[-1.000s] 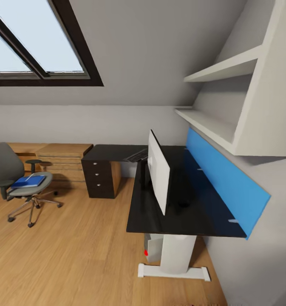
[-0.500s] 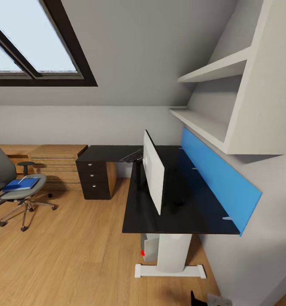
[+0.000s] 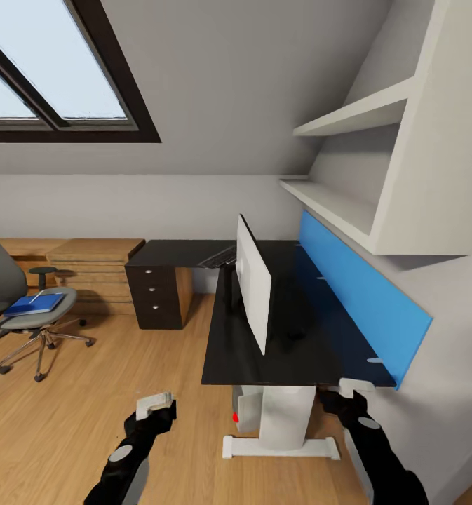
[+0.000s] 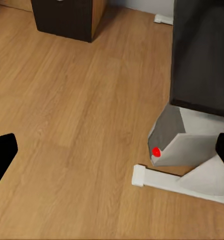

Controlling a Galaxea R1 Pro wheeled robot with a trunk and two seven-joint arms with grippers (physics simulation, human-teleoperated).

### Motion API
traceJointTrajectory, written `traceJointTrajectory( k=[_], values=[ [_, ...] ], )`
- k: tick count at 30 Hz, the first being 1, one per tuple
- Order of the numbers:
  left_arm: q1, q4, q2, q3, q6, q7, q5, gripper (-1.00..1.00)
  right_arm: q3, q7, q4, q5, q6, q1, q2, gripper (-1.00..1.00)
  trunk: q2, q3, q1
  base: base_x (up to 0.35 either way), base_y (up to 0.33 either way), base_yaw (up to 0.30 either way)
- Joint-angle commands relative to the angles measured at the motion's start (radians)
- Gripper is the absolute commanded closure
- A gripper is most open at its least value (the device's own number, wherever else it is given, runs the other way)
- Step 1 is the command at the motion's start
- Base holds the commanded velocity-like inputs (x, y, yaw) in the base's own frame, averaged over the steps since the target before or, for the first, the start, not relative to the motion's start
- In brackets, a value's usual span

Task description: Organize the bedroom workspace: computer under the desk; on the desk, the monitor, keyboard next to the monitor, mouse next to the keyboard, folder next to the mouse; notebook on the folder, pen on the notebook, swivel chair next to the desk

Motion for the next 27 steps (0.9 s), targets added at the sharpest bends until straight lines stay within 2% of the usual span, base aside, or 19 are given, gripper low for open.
traceJointTrajectory(
  k=[1,3,5,9,12,17,27],
  values=[
    [-0.001,-0.077,0.001,0.009,0.064,0.008,0.033,-1.00,-0.004,-0.001,-0.041,0.004,0.046,-0.002,0.005,-1.00,-0.002,-0.003,0.001,0.000,0.000,0.000],
    [-0.001,-0.165,0.002,0.024,0.125,0.008,0.080,-1.00,-0.008,0.001,-0.083,-0.019,0.083,-0.002,0.018,-1.00,-0.002,-0.003,0.001,0.000,0.000,0.000],
    [-0.001,-0.182,0.008,0.035,0.152,0.008,0.103,-1.00,-0.007,0.001,-0.090,-0.053,0.090,-0.002,0.031,-1.00,-0.002,-0.003,0.001,0.014,0.000,0.000],
    [-0.001,-0.178,0.027,0.039,0.160,0.008,0.109,-1.00,-0.007,0.001,-0.090,-0.063,0.091,-0.002,0.034,-1.00,-0.002,-0.003,0.001,0.134,0.000,0.000],
    [-0.001,-0.171,0.053,0.037,0.165,0.008,0.114,-1.00,-0.007,0.001,-0.095,-0.071,0.074,0.002,0.036,-1.00,-0.002,-0.003,0.001,0.279,0.000,0.000],
    [-0.001,-0.168,0.057,0.038,0.166,0.009,0.114,-1.00,-0.006,0.000,-0.099,-0.068,0.025,0.005,0.036,-1.00,-0.002,-0.003,0.001,0.322,0.000,0.000],
    [-0.001,-0.162,0.056,0.038,0.166,0.009,0.113,-1.00,-0.006,0.000,-0.099,-0.062,0.014,0.006,0.035,-1.00,-0.002,-0.003,0.001,0.325,0.000,0.000]
  ],
)
